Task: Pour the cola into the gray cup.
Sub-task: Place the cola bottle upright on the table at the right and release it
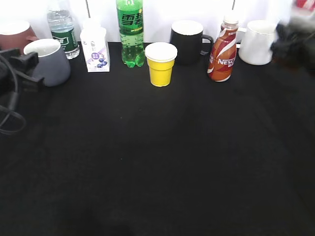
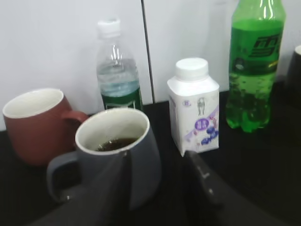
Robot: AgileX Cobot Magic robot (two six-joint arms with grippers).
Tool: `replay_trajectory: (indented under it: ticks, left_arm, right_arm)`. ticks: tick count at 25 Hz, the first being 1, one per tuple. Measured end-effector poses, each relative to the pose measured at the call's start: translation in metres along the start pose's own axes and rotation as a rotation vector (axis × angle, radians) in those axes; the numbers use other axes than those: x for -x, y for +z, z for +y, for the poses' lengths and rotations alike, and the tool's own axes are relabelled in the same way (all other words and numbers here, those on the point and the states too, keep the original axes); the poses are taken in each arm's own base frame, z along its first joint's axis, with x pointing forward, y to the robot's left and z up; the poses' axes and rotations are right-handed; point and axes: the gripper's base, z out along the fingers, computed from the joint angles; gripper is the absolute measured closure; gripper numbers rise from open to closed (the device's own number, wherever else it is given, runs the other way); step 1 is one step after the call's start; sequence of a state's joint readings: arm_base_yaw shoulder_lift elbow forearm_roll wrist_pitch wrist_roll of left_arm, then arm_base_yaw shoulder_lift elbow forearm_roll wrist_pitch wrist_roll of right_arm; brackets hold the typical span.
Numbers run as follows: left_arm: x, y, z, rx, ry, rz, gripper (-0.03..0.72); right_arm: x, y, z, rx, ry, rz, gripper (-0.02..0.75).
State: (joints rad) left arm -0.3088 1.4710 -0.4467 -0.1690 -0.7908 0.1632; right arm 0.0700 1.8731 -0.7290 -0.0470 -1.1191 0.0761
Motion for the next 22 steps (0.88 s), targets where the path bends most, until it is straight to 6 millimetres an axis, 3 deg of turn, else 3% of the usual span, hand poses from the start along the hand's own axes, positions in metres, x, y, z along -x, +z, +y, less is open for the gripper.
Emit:
replay_trajectory:
  ticks: [7, 10, 12, 16, 22]
  left_arm:
    - [-0.004, -0.001, -0.004, -0.045, 0.037, 0.053, 0.406]
    - [-0.004, -0.001, -0.004, -0.046, 0.038, 0.053, 0.406]
    - [-0.003, -0.001, -0.004, -0.045, 0.038, 0.042, 0.406]
    - [-0.003, -0.001, -0.004, -0.044, 0.038, 0.037, 0.406]
    - [-0.009, -0.001, -0.004, -0.052, 0.037, 0.107, 0.405]
  right_arm:
    - [-0.068, 0.055, -0.013, 0.001, -0.008, 0.024, 0.351]
    - [-0.082, 0.069, -0.015, 0.005, -0.009, 0.006, 0.351]
    - [-0.084, 0.069, -0.015, 0.009, -0.009, -0.004, 0.346]
    - [-0.085, 0.054, -0.014, 0.008, -0.007, 0.027, 0.181]
    - [-0.048, 0.014, -0.009, -0.003, -0.018, 0.135, 0.146]
